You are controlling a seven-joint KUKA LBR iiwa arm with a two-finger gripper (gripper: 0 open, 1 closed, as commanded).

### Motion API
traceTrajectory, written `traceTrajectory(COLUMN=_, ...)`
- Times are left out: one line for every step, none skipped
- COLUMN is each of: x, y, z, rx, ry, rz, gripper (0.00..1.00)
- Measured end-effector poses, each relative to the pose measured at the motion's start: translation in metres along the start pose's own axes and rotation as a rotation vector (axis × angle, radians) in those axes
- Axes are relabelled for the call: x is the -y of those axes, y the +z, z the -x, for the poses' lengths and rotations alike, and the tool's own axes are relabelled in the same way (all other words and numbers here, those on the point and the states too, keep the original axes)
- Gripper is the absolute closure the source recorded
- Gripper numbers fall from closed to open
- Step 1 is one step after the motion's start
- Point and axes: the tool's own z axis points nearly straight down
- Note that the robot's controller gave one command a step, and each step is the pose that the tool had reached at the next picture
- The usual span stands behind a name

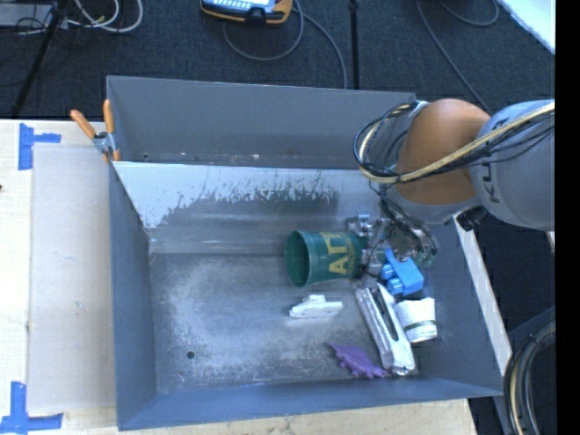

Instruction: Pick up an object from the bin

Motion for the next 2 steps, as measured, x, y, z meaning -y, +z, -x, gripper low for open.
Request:
traceTrajectory(x=0.000, y=-0.062, z=0.000, rx=0.005, ry=-0.004, rz=-0.002, gripper=1.00)
traceTrajectory(x=-0.012, y=-0.121, z=-0.010, rx=-0.001, ry=0.052, rz=0.000, gripper=1.00)
